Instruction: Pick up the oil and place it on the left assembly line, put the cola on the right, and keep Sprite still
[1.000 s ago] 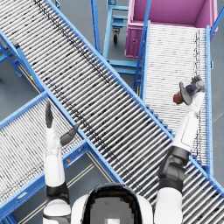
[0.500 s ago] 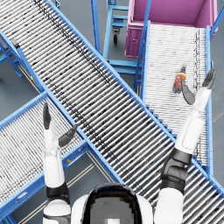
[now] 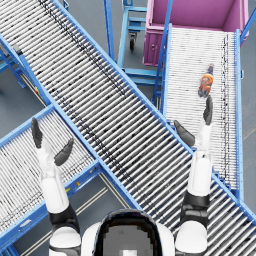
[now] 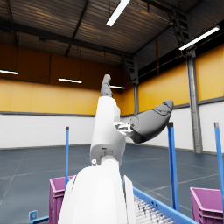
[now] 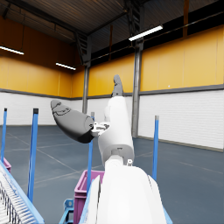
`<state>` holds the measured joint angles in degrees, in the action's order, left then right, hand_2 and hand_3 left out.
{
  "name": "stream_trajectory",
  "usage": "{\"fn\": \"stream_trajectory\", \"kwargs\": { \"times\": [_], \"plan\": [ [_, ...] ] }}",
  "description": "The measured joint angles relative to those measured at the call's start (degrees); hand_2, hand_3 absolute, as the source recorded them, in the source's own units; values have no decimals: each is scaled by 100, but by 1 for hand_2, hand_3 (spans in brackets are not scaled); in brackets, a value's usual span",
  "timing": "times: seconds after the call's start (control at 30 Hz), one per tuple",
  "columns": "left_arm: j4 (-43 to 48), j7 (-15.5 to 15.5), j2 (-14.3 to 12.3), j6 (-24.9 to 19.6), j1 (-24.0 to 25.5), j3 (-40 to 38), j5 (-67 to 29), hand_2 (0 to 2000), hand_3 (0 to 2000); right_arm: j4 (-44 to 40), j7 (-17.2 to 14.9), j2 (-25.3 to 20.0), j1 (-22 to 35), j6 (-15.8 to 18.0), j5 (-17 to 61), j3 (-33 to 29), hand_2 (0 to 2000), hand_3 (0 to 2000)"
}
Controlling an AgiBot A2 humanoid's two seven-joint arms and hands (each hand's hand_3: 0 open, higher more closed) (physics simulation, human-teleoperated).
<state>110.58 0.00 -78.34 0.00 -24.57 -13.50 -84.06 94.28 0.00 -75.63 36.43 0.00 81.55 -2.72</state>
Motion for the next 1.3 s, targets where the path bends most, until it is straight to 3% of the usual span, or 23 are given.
{"fn": "stream_trajectory", "kwargs": {
  "times": [0.23,0.43,1.13,1.3],
  "plan": [
    [81,0,-21,0,75,54,0,0,0,573,0,14,-692,0,1,217,0,0],
    [51,34,9,34,183,229,155,0,0,641,-34,28,-898,33,-137,333,0,0],
    [-706,536,855,538,756,2339,2492,0,0,846,-538,605,-1910,532,-2257,1349,0,0],
    [-756,569,909,570,792,2476,2643,0,0,859,-571,641,-1972,564,-2394,1415,0,0]
  ]
}}
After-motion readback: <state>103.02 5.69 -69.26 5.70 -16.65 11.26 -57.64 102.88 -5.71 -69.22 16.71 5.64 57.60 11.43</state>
